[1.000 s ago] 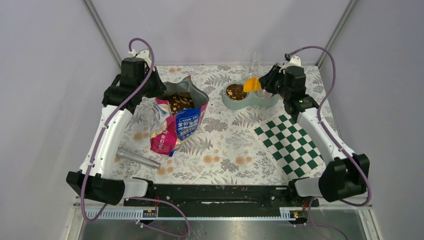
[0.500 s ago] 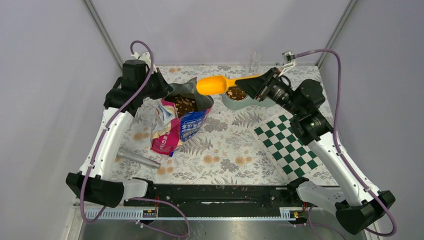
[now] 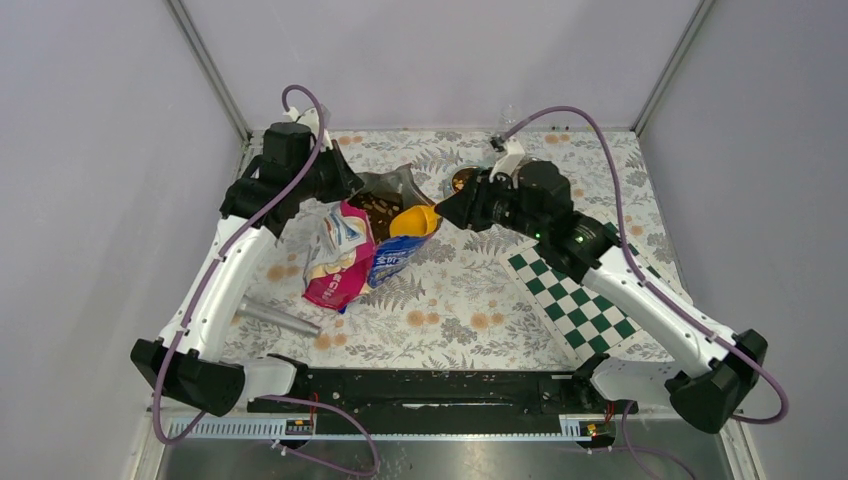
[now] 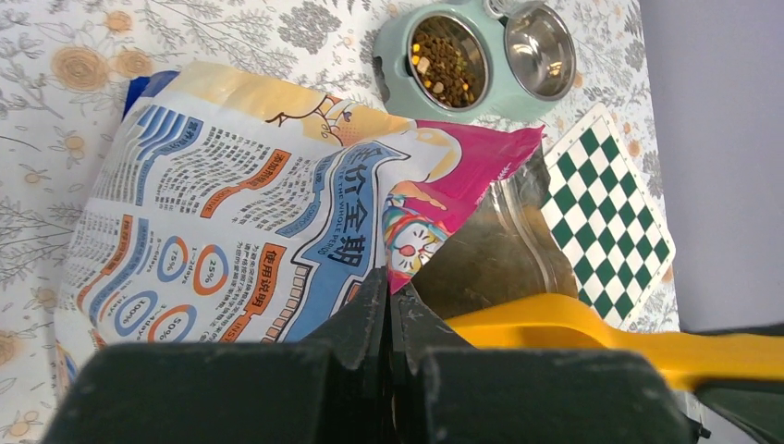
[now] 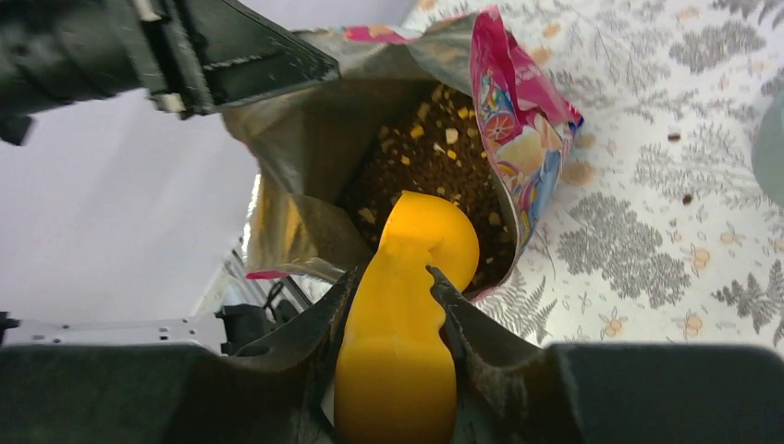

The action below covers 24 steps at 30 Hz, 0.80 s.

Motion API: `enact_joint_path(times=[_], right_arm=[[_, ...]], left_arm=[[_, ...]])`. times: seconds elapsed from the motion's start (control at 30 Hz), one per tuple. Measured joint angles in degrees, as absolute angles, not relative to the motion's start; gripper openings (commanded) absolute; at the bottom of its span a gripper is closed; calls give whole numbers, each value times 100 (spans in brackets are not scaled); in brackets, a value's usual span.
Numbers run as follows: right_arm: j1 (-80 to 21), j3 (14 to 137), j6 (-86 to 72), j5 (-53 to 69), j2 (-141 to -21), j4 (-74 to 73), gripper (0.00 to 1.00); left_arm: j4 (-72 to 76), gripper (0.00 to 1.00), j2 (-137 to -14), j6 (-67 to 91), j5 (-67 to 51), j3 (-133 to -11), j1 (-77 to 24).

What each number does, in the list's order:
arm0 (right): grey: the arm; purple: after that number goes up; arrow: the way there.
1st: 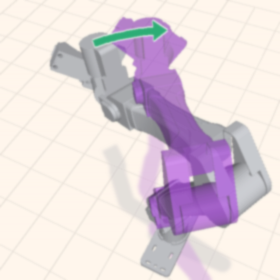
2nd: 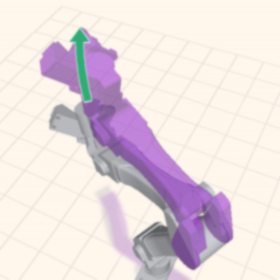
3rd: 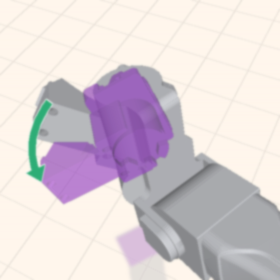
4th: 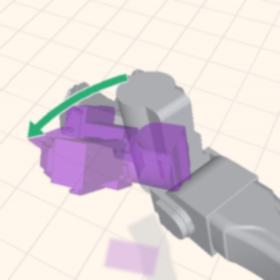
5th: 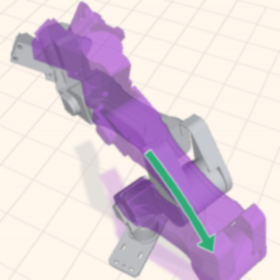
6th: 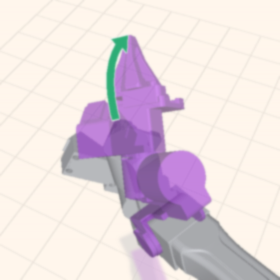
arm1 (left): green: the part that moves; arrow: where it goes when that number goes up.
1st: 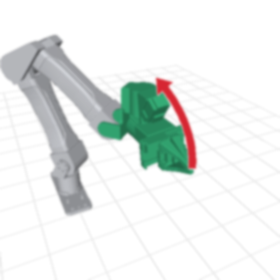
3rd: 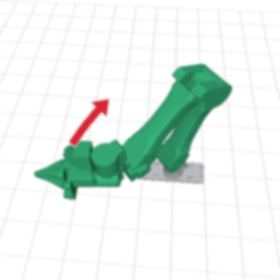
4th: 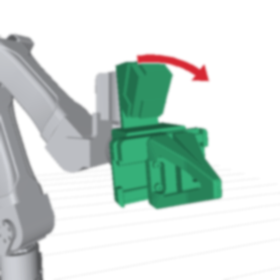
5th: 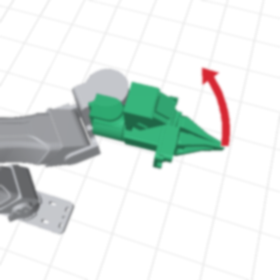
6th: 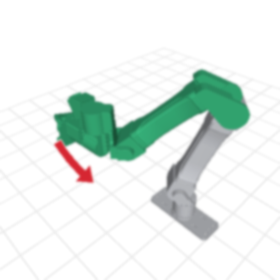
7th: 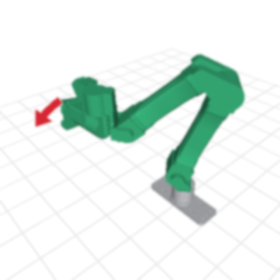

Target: Serve the pet food

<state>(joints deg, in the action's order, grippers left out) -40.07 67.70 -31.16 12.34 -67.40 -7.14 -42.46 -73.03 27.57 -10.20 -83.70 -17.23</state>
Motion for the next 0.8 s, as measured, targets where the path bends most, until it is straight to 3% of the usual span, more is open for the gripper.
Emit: enact_joint_path(times=[0.53,0.8], right_arm=[[-4755,7411,-3004,248,-8748,-843,0],[-4821,7601,-2871,786,-9395,-440,0]], left_arm=[[-4060,0,-7312,2842,-978,-8228,-2112],[-4064,0,-7312,2768,-895,-8235,-2121]])
